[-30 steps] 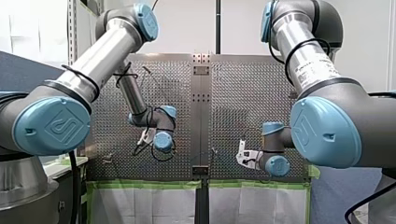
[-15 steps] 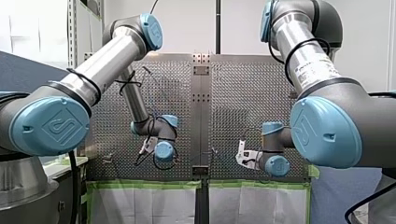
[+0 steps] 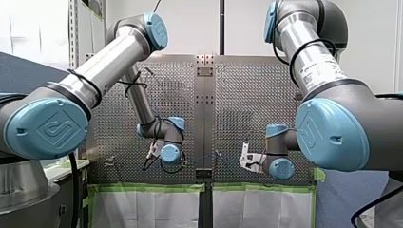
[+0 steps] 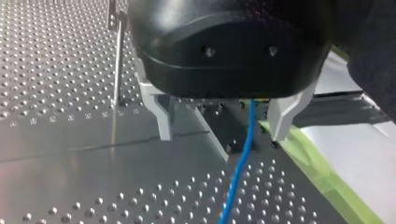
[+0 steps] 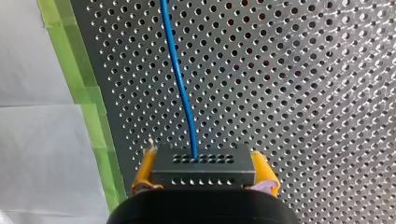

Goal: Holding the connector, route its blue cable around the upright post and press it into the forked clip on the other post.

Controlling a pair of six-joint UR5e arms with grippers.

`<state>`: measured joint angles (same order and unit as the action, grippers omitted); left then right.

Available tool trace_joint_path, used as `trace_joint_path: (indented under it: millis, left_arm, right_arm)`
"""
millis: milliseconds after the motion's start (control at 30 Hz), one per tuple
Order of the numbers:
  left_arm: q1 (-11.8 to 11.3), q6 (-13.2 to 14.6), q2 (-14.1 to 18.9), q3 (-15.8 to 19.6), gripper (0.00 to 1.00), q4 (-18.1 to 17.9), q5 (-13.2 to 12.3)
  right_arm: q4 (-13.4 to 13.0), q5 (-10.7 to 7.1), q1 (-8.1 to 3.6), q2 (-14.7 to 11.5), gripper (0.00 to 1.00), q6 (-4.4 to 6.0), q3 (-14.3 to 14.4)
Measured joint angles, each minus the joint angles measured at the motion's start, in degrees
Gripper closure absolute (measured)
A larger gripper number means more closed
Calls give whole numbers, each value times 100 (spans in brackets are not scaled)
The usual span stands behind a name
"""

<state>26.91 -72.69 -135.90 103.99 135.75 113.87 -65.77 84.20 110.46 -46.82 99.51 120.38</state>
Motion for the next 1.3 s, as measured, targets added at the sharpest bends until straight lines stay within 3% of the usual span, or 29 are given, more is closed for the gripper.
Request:
trace_joint_path:
  millis: [400,667,967,1300]
  left_arm:
    - [136,-333,-1,0,0,65,-289]
    - [211,-528,-1,3,0,323,-616]
    - [235,-435,-1,5,0,367,-404]
    - [317,-563,-1,11,0,418,-556]
  right_arm:
    - [35,1,13,-6,100,2,0]
    - [52,1,15,-15,100,0,0]
    - [54,1,15,-17,100,0,0]
    - [54,1,15,-16,100,0,0]
